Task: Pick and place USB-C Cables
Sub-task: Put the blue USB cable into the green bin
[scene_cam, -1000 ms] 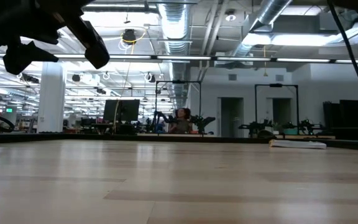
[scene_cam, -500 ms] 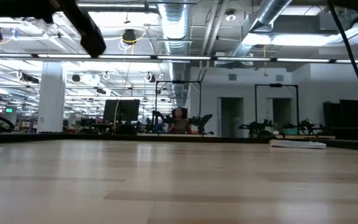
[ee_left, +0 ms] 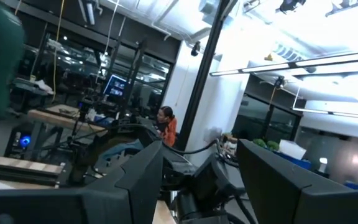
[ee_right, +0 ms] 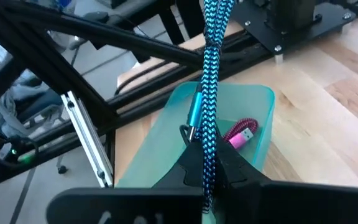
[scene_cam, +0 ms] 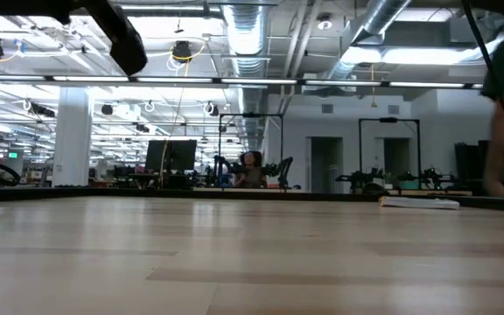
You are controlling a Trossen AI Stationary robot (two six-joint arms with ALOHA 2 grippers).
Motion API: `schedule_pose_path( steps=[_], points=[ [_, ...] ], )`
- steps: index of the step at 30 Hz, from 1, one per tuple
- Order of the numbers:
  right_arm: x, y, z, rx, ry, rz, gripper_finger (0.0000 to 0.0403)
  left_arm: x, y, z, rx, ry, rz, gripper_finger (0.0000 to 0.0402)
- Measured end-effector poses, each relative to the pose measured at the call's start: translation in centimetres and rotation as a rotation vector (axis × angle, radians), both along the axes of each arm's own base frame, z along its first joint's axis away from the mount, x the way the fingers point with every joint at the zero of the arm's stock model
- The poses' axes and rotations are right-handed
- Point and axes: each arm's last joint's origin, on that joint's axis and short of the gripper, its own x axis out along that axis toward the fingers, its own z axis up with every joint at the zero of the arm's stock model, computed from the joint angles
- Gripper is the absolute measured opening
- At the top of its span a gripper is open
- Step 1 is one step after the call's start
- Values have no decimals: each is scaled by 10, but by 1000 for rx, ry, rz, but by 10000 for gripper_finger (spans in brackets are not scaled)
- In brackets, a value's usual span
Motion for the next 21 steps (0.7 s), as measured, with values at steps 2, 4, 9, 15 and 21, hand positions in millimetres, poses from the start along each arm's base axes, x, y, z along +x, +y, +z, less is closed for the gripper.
schedule_pose_path(
  steps=[2, 4, 9, 15, 21],
  points=[
    [1, 4, -9, 12, -5, 3, 12, 0, 0, 0, 0, 1, 1, 194],
    [2, 7, -18, 18, -1, 13, 12, 0, 0, 0, 1, 1, 4, 194],
    [4, 11, -17, 17, -35, 25, 12, 1, 2, -1, -23, 16, 60, 194],
    [13, 17, -16, 42, -73, 74, 12, 1, 5, -1, -117, 47, 145, 194],
    [15, 28, -41, 55, -14, 97, 12, 2, 5, -3, -129, 66, 167, 194]
  ],
)
